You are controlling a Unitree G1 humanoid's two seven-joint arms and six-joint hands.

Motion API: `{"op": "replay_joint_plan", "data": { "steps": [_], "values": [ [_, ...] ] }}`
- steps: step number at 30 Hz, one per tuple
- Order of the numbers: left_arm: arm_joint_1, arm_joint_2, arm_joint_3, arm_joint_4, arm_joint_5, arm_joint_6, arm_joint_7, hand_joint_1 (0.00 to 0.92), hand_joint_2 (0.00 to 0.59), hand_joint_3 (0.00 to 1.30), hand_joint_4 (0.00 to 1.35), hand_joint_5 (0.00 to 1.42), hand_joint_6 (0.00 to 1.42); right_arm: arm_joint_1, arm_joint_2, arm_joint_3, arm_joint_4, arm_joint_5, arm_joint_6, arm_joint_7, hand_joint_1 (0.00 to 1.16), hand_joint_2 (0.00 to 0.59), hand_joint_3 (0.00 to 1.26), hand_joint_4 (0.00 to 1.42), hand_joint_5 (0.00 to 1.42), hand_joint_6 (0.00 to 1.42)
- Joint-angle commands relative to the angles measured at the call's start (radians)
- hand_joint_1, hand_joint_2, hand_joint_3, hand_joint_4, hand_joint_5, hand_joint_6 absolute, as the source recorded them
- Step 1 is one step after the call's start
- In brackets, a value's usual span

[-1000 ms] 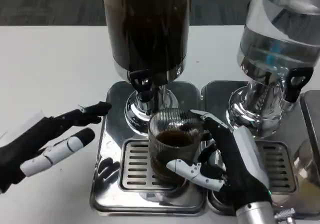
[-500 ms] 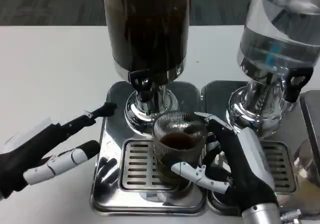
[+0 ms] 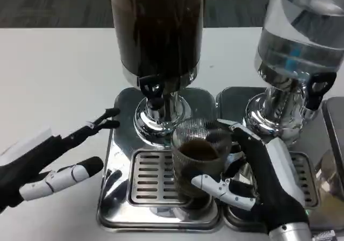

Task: Grasp the cup under the faucet to collect the drink, then remove the cup.

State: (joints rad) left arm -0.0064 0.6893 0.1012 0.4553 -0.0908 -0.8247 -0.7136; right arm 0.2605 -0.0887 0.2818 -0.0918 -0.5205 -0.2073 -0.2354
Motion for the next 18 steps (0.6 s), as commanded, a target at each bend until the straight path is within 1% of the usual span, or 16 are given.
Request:
{"op": "replay_joint_plan", "data": {
  "steps": [1, 8, 18],
  "values": [
    [-0.009, 0.021, -0.012, 0.019, 0.006, -0.027, -0.017, 0.000, 0.165, 0.02, 0.00, 0.00, 0.06, 0.022, 0.006, -0.007, -0.067, 0.017, -0.009, 0.003, 0.68, 0.236, 0.45, 0.54, 0.73, 0.89],
    [-0.003, 0.024, -0.026, 0.024, -0.006, -0.049, -0.048, 0.000, 0.162, 0.00, 0.00, 0.00, 0.05, 0.059, 0.004, -0.015, -0.118, 0.020, 0.004, 0.020, 0.68, 0.236, 0.45, 0.54, 0.73, 0.89],
    [0.020, 0.025, -0.039, 0.002, -0.031, -0.070, -0.074, 0.000, 0.154, 0.00, 0.00, 0.00, 0.03, 0.094, -0.001, -0.025, -0.175, 0.027, 0.003, 0.046, 0.68, 0.236, 0.46, 0.55, 0.73, 0.90]
  ]
}}
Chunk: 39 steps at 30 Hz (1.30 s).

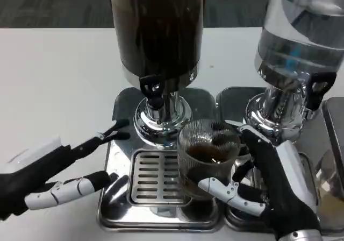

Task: Grasp the cup under the faucet to collect the drink, then remove the cup.

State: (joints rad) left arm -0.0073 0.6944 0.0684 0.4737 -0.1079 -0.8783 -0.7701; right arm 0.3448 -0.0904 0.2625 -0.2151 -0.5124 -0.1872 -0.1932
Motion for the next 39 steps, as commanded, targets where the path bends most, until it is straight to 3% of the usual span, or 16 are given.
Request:
{"op": "replay_joint_plan", "data": {
  "steps": [1, 17, 22, 39],
  "values": [
    [0.027, 0.019, -0.006, -0.023, -0.015, -0.017, -0.018, 0.000, 0.154, 0.00, 0.00, 0.00, 0.03, 0.016, 0.000, -0.006, -0.061, 0.020, -0.016, 0.008, 0.68, 0.236, 0.46, 0.55, 0.73, 0.90],
    [0.127, 0.017, 0.015, -0.143, -0.060, 0.014, -0.004, 0.000, 0.151, 0.00, 0.00, 0.00, 0.03, 0.137, -0.027, -0.007, -0.184, 0.038, -0.020, 0.062, 0.68, 0.236, 0.46, 0.56, 0.74, 0.92],
    [0.134, 0.017, 0.024, -0.158, -0.060, 0.027, -0.003, 0.000, 0.151, 0.00, 0.00, 0.00, 0.02, 0.161, -0.033, -0.002, -0.203, 0.029, -0.045, 0.053, 0.68, 0.236, 0.47, 0.56, 0.74, 0.92],
    [0.191, 0.014, 0.025, -0.221, -0.090, 0.058, -0.026, 0.000, 0.149, 0.00, 0.00, 0.00, 0.02, 0.234, -0.029, -0.008, -0.279, 0.049, -0.035, 0.059, 0.68, 0.242, 0.48, 0.58, 0.76, 0.94]
  ]
}}
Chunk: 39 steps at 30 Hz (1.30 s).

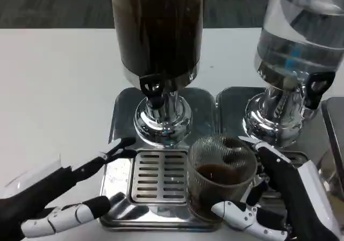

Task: Grasp the cup under the faucet to collect the drink, then remove the cup.

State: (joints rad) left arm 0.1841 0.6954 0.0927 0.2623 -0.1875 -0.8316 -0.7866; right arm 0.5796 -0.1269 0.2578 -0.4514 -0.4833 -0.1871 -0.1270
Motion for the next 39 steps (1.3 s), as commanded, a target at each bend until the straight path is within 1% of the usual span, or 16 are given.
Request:
{"op": "replay_joint_plan", "data": {
  "steps": [1, 21, 30, 39],
  "values": [
    [-0.003, 0.013, 0.001, -0.008, -0.010, 0.011, -0.010, 0.000, 0.149, 0.00, 0.00, 0.00, 0.02, 0.000, 0.006, -0.004, -0.043, 0.015, -0.036, -0.008, 0.68, 0.243, 0.48, 0.58, 0.76, 0.94],
    [-0.001, 0.009, 0.001, -0.011, -0.014, 0.021, -0.011, 0.000, 0.144, 0.00, 0.00, 0.00, 0.02, 0.011, 0.004, -0.013, -0.047, 0.021, -0.042, -0.009, 0.69, 0.247, 0.49, 0.59, 0.77, 0.96],
    [0.001, 0.001, 0.000, -0.023, -0.006, 0.032, -0.001, 0.000, 0.143, 0.00, 0.00, 0.00, 0.02, 0.025, -0.002, -0.031, -0.058, 0.032, -0.051, -0.008, 0.69, 0.248, 0.50, 0.60, 0.79, 0.98],
    [0.011, -0.009, 0.000, -0.037, 0.001, 0.039, 0.011, 0.000, 0.144, 0.00, 0.00, 0.00, 0.02, 0.021, -0.006, -0.039, -0.060, 0.041, -0.049, 0.000, 0.69, 0.248, 0.51, 0.61, 0.80, 0.98]
  ]
}}
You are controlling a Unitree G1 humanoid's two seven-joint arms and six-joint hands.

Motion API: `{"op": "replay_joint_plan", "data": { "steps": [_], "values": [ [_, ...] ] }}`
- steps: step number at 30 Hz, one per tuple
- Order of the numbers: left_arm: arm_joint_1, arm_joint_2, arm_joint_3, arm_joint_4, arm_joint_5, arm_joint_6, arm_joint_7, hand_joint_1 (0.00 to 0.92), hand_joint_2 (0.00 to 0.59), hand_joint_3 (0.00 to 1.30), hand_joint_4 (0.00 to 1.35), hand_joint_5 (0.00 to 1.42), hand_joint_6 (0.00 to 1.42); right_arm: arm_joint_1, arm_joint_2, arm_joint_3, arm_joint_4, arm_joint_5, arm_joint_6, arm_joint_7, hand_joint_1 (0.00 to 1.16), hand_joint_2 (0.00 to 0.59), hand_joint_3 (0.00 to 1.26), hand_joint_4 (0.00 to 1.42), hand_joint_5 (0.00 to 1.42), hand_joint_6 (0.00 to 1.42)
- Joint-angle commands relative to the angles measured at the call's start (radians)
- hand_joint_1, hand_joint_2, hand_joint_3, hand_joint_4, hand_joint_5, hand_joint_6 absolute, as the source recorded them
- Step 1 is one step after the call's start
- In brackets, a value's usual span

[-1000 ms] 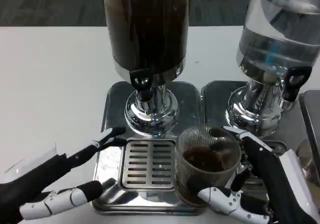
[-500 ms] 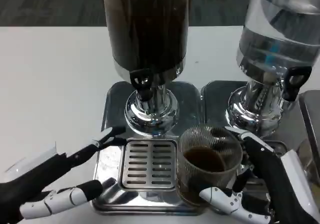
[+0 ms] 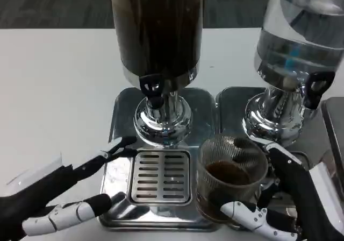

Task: Grasp the cup under the faucet to collect the drink, then remove the cup.

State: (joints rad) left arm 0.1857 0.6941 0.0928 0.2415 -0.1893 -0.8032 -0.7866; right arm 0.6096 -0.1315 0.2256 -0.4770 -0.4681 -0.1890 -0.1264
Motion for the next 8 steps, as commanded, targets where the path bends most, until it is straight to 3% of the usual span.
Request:
{"op": "replay_joint_plan", "data": {
  "steps": [1, 8],
  "values": [
    [0.011, -0.009, 0.000, -0.018, 0.004, 0.011, 0.013, 0.000, 0.144, 0.00, 0.00, 0.00, 0.02, -0.009, -0.001, -0.009, -0.034, 0.027, -0.047, 0.000, 0.69, 0.248, 0.51, 0.61, 0.80, 0.98],
    [0.014, -0.016, 0.001, -0.027, 0.011, 0.014, 0.025, 0.000, 0.144, 0.00, 0.00, 0.00, 0.02, -0.017, -0.002, -0.014, -0.030, 0.031, -0.050, 0.003, 0.69, 0.248, 0.52, 0.62, 0.81, 1.00]
  ]
}}
